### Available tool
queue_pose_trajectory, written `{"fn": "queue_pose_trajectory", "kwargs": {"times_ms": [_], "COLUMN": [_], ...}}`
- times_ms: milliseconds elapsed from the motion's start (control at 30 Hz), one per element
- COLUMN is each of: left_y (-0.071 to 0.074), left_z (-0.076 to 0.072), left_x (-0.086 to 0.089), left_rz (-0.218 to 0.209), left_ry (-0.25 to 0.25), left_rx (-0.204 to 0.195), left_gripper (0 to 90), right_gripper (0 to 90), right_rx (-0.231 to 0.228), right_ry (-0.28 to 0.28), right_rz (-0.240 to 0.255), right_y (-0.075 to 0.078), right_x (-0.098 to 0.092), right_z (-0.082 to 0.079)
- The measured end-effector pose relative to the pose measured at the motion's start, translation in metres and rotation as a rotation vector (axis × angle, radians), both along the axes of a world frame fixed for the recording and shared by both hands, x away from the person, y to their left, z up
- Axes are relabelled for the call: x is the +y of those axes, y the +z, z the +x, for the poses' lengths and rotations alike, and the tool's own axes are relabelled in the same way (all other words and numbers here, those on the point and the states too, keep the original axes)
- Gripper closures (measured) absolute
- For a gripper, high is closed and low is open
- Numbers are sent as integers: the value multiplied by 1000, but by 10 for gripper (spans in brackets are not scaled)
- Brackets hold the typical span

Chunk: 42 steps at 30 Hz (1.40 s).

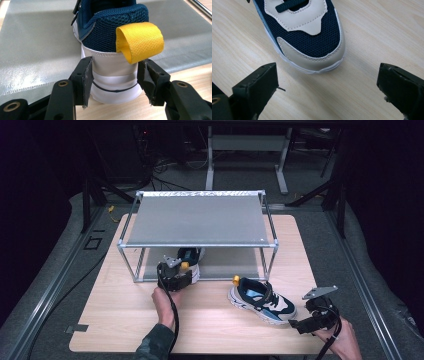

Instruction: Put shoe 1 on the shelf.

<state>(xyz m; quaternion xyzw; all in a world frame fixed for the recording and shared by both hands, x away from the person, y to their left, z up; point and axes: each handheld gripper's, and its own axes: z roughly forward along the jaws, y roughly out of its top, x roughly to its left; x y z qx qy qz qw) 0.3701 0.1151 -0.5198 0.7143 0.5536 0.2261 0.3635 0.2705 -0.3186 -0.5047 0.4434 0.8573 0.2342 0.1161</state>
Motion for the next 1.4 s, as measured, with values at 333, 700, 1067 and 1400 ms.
{"fn": "queue_pose_trajectory", "kwargs": {"times_ms": [333, 700, 1067, 1400], "left_y": [-10, -12, -4, -5], "left_z": [13, 28, -4, -49], "left_x": [-9, -10, 17, 59], "left_rz": [8, 8, 51, 100], "left_ry": [-2, -30, -92, -116], "left_rx": [24, 75, 98, 143], "left_gripper": [530, 442, 148, 14], "right_gripper": [33, 36, 36, 42], "right_rx": [-1, -7, -17, -43], "right_ry": [3, -1, 10, 19], "right_rz": [15, 27, 45, 80], "right_y": [1, 1, 9, 21], "right_x": [0, 2, 5, 13], "right_z": [0, 1, 0, 2]}}
